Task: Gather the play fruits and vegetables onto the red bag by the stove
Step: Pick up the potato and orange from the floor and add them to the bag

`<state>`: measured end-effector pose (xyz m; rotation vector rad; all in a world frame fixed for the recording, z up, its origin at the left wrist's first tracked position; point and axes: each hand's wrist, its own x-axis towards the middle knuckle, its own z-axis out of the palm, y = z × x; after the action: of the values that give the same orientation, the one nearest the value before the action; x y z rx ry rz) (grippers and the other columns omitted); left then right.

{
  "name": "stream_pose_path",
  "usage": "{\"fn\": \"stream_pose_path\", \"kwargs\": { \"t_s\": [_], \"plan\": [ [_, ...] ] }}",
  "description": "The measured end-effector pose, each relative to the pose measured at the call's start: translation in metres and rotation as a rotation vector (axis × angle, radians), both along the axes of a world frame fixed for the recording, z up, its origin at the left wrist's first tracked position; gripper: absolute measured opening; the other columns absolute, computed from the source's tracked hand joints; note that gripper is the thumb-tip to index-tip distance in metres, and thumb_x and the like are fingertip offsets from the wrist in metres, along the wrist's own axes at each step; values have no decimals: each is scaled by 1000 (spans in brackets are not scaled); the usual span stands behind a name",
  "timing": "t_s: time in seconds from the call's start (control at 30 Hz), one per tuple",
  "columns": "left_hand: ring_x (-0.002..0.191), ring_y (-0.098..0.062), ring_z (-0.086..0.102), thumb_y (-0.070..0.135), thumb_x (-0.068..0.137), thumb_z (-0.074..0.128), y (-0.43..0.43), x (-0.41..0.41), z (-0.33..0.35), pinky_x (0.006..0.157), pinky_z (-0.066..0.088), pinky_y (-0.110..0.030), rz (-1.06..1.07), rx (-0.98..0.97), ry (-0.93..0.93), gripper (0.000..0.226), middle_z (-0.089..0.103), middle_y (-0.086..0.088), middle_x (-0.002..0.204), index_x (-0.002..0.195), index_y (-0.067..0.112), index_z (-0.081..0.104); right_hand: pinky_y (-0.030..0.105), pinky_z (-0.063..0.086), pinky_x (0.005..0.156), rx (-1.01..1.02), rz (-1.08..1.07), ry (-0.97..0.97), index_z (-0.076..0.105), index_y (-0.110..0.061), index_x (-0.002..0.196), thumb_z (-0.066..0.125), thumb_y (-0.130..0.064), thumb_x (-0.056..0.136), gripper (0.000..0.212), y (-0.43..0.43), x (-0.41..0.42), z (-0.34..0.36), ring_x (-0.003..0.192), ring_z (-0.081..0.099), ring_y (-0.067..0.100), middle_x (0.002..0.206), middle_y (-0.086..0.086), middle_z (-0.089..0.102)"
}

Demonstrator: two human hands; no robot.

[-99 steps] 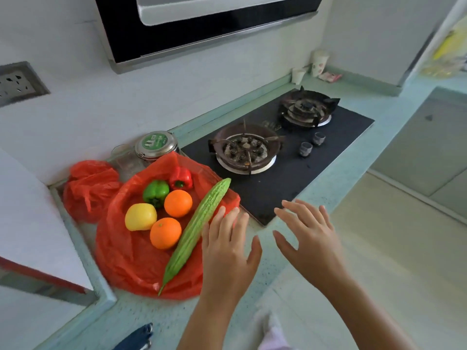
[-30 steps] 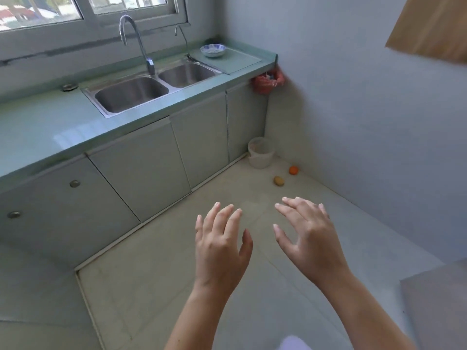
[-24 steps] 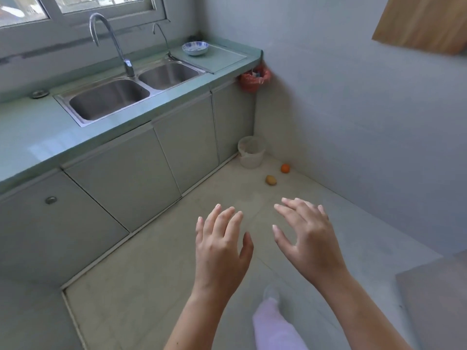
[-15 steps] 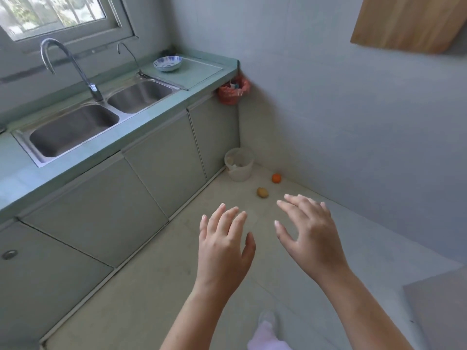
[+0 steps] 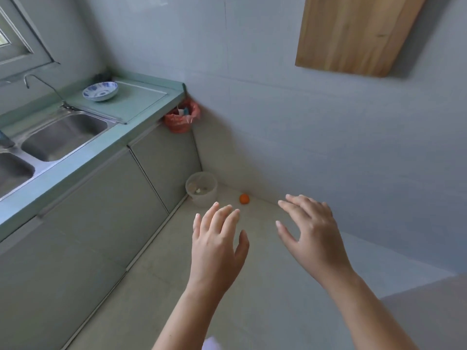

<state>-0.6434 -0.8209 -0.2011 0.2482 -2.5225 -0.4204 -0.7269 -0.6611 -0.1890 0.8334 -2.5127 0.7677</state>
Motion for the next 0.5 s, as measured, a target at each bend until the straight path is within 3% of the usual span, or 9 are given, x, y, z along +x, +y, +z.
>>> {"fn": "stream_pose_path", "kwargs": {
  "t_s": [0.3, 0.5],
  "plan": [
    [115, -30, 53, 28, 80, 46, -44, -97, -20, 97, 34, -53, -45, 20, -9, 37, 64, -6, 111, 106, 10, 64, 55, 47, 81, 29, -45, -18, 67, -9, 103, 48, -34, 80, 39, -34, -83, -27, 100, 61, 32, 107, 10, 66],
    [118, -25, 47, 28, 80, 47, -104, -186, -18, 97, 34, -52, -30, 72, 13, 33, 63, -4, 113, 107, 13, 60, 50, 47, 82, 54, -31, -13, 67, -8, 102, 47, -34, 81, 38, -101, -171, -16, 100, 60, 32, 107, 10, 66]
  ]
}}
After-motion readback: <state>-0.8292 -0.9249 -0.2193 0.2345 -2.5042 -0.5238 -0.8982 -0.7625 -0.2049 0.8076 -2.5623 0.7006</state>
